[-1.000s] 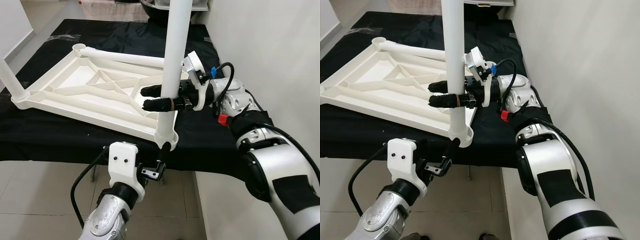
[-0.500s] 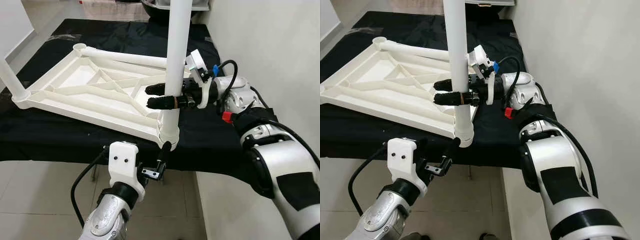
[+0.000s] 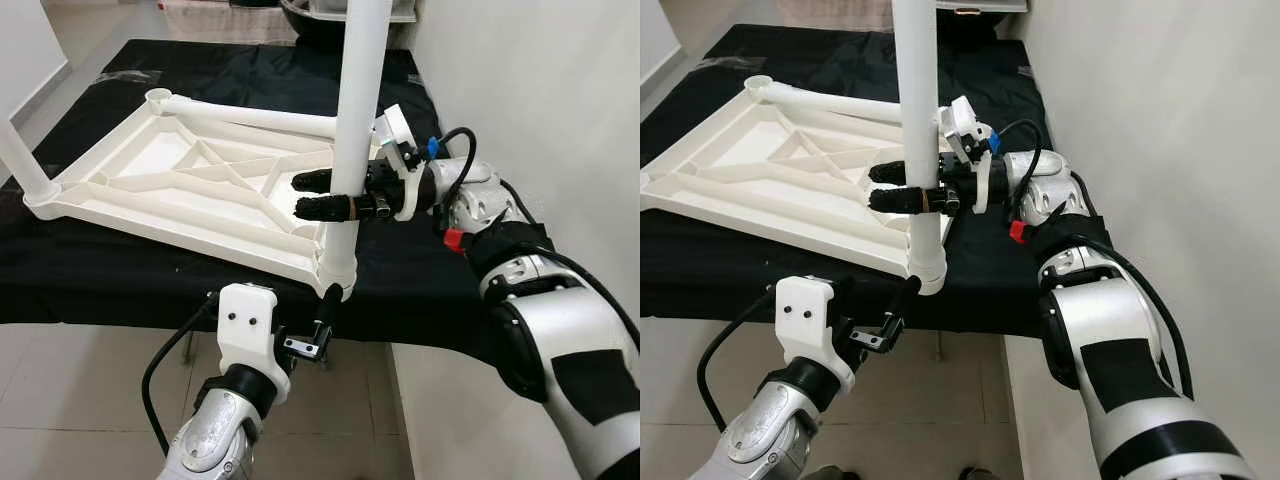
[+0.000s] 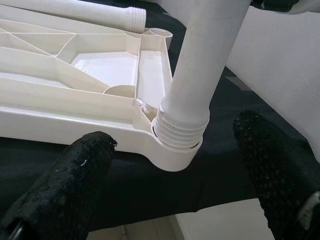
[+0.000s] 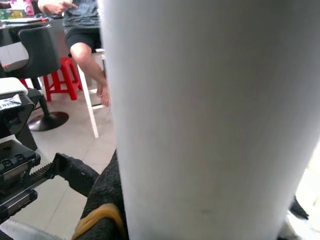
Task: Building children table
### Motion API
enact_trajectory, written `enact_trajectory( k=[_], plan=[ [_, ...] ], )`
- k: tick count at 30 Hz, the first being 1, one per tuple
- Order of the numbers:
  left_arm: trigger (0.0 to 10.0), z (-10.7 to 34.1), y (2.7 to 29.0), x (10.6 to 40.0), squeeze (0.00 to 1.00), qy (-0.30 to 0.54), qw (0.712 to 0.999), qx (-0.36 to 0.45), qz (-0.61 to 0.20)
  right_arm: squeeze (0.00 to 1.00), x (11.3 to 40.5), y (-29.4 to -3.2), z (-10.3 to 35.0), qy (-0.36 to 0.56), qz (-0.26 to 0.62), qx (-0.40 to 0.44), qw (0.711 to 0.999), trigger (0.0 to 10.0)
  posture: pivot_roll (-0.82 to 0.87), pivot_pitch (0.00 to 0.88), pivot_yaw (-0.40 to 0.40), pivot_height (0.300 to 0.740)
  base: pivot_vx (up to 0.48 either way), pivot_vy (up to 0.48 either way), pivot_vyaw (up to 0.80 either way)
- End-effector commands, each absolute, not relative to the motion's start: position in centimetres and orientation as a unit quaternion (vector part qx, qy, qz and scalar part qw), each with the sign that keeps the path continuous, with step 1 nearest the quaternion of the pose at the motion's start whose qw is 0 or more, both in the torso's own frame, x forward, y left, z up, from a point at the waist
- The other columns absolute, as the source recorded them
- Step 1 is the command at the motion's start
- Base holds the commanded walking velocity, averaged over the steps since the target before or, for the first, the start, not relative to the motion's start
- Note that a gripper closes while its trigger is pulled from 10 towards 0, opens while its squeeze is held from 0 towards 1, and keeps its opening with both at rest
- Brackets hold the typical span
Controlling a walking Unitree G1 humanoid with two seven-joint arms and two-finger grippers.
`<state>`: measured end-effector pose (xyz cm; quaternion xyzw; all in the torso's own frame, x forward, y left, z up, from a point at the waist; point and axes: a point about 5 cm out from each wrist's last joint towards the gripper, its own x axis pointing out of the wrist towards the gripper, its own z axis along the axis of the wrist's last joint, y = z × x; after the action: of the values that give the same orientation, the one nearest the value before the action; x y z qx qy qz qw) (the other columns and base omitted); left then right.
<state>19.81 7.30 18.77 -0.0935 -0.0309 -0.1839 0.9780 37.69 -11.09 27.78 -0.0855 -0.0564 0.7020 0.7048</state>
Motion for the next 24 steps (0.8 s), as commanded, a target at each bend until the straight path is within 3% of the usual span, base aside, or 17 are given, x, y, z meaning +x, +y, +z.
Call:
enact_trajectory(
  k=[1, 15, 20, 24],
  plan=[
    [10.0, 18.9, 6.7, 19.5, 0.0, -0.029, 0.976, -0.099, -0.193, 0.0, 37.6, -11.1, 26.1, -0.033, 0.7, -0.079, 0.709, 10.0, 0.13, 0.193, -0.048, 0.74, 0.0, 0.0, 0.0],
    [10.0, 19.0, 6.9, 19.7, 0.0, -0.032, 0.976, -0.096, -0.192, 0.0, 37.7, -11.4, 25.2, -0.025, 0.677, -0.081, 0.731, 10.0, 0.13, 0.195, -0.047, 0.74, 0.0, 0.0, 0.0],
    [10.0, 19.1, 7.1, 19.9, 0.0, -0.036, 0.977, -0.094, -0.189, 0.0, 38.1, -11.2, 24.9, -0.024, 0.643, -0.089, 0.76, 10.0, 0.12, 0.195, -0.047, 0.74, 0.0, 0.0, 0.0],
    [10.0, 19.1, 7.2, 20.0, 0.0, -0.038, 0.977, -0.091, -0.189, 0.0, 38.1, -11.3, 24.7, -0.027, 0.635, -0.088, 0.767, 10.0, 0.12, 0.193, -0.049, 0.74, 0.0, 0.0, 0.0]
  ],
)
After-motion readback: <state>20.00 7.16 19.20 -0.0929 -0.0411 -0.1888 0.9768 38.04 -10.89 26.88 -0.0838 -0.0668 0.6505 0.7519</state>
